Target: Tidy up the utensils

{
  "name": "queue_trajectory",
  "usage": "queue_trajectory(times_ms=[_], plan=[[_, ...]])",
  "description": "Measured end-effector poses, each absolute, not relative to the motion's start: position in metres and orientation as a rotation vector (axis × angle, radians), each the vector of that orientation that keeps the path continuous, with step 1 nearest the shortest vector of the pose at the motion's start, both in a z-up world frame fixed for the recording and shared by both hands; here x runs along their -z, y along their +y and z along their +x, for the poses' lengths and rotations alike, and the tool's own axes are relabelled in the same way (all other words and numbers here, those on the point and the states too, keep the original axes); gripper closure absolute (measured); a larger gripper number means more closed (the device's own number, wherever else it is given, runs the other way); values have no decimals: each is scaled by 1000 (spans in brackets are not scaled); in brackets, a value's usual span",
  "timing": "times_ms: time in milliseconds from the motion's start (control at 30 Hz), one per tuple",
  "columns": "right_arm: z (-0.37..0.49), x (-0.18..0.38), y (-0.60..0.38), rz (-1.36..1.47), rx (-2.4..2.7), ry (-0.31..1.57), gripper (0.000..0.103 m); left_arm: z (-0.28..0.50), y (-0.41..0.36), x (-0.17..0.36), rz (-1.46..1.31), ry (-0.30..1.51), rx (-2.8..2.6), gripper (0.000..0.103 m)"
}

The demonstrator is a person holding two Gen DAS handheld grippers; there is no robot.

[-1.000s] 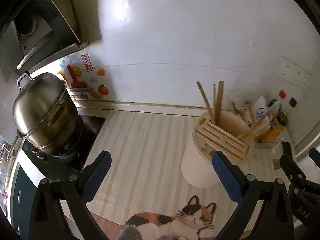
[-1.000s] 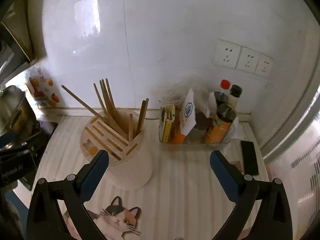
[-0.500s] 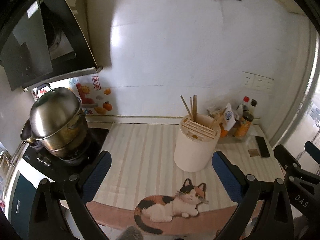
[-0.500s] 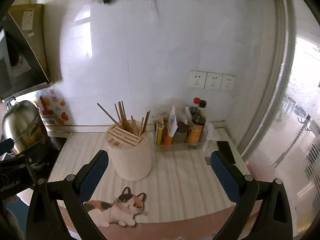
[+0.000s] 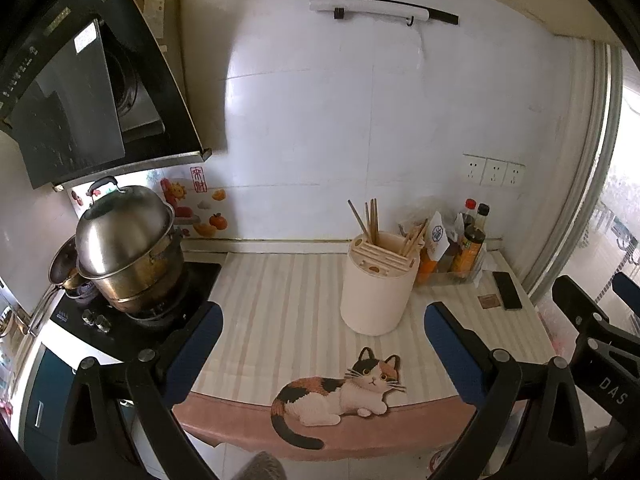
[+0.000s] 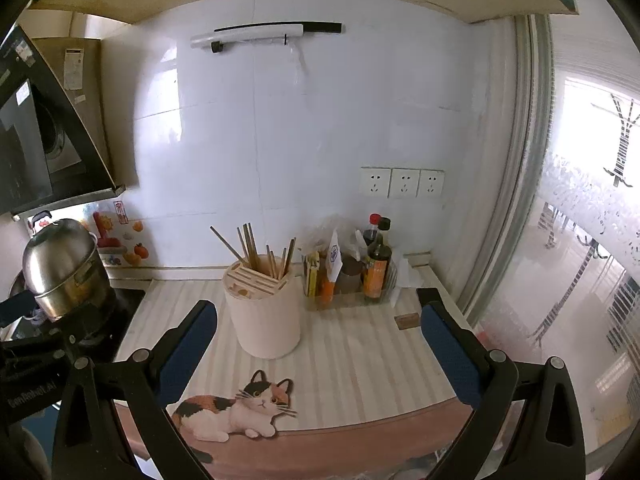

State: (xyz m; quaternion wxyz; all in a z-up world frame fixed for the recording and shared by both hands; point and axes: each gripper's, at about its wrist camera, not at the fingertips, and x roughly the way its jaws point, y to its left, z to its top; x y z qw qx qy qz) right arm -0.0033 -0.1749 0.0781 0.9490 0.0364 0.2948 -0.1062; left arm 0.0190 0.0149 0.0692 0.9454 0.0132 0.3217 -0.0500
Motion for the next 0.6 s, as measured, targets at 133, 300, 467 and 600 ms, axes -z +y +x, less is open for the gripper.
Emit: queue_trajectory(times_ms=[133,300,467,600], plan=[[1,-79,-184,79,212,608,0,20,8,-71,28,661,97,0],[11,-74,-192,74,203,640,0,24,0,-68,29,688,93,0],[19,-68,-197,70,197,661,0,28,-6,-63,29,716,73,0],[22,-65,-199,61,185,672,0,31,-9,-60,24,727,58,0]])
